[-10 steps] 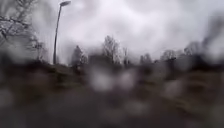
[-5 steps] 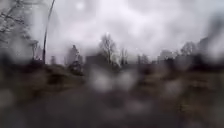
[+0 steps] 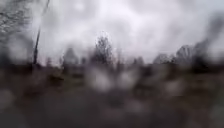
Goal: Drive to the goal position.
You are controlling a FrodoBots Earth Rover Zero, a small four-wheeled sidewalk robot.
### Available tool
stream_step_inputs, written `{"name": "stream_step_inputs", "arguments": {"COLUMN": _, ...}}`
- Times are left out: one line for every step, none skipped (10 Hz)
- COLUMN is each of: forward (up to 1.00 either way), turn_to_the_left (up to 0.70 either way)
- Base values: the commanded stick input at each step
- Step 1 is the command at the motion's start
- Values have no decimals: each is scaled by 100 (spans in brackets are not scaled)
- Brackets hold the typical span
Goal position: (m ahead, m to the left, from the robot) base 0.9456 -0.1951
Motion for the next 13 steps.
{"name": "stream_step_inputs", "arguments": {"forward": 100, "turn_to_the_left": 14}}
{"name": "stream_step_inputs", "arguments": {"forward": 100, "turn_to_the_left": 28}}
{"name": "stream_step_inputs", "arguments": {"forward": 100, "turn_to_the_left": 39}}
{"name": "stream_step_inputs", "arguments": {"forward": 100, "turn_to_the_left": 32}}
{"name": "stream_step_inputs", "arguments": {"forward": 100, "turn_to_the_left": 26}}
{"name": "stream_step_inputs", "arguments": {"forward": 100, "turn_to_the_left": 20}}
{"name": "stream_step_inputs", "arguments": {"forward": 100, "turn_to_the_left": 13}}
{"name": "stream_step_inputs", "arguments": {"forward": 100, "turn_to_the_left": 7}}
{"name": "stream_step_inputs", "arguments": {"forward": 100, "turn_to_the_left": 0}}
{"name": "stream_step_inputs", "arguments": {"forward": 61, "turn_to_the_left": 0}}
{"name": "stream_step_inputs", "arguments": {"forward": 21, "turn_to_the_left": 0}}
{"name": "stream_step_inputs", "arguments": {"forward": 0, "turn_to_the_left": 0}}
{"name": "stream_step_inputs", "arguments": {"forward": 0, "turn_to_the_left": 0}}
